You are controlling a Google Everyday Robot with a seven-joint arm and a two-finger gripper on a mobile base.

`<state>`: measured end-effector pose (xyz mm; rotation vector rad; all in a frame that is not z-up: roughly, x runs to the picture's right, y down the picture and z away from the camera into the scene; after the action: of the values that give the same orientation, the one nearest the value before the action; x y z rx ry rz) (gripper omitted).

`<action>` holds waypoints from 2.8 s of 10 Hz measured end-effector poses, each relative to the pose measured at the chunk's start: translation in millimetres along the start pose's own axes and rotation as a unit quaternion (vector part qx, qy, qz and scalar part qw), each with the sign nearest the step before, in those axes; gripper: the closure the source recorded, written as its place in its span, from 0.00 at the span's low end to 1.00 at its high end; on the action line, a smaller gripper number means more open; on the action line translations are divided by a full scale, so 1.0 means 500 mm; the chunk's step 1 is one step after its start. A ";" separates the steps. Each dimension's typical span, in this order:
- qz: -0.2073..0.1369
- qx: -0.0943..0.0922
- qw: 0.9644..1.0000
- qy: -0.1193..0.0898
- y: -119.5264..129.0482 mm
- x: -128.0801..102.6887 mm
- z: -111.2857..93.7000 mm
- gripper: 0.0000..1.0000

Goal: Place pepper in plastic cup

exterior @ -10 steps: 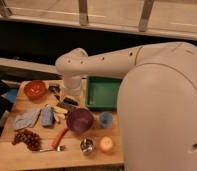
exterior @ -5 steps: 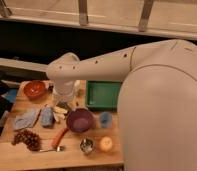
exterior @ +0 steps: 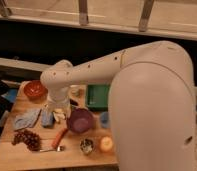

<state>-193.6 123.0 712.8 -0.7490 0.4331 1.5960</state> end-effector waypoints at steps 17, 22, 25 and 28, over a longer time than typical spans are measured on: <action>0.033 0.088 0.990 0.104 -0.009 0.069 0.256 0.34; 0.045 0.094 0.987 0.126 -0.026 0.046 0.281 0.46; 0.043 0.086 0.987 0.132 -0.028 0.041 0.284 0.76; 0.040 0.080 0.987 0.132 -0.029 0.040 0.282 0.99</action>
<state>-211.1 233.3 802.7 -0.8315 0.7826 1.5204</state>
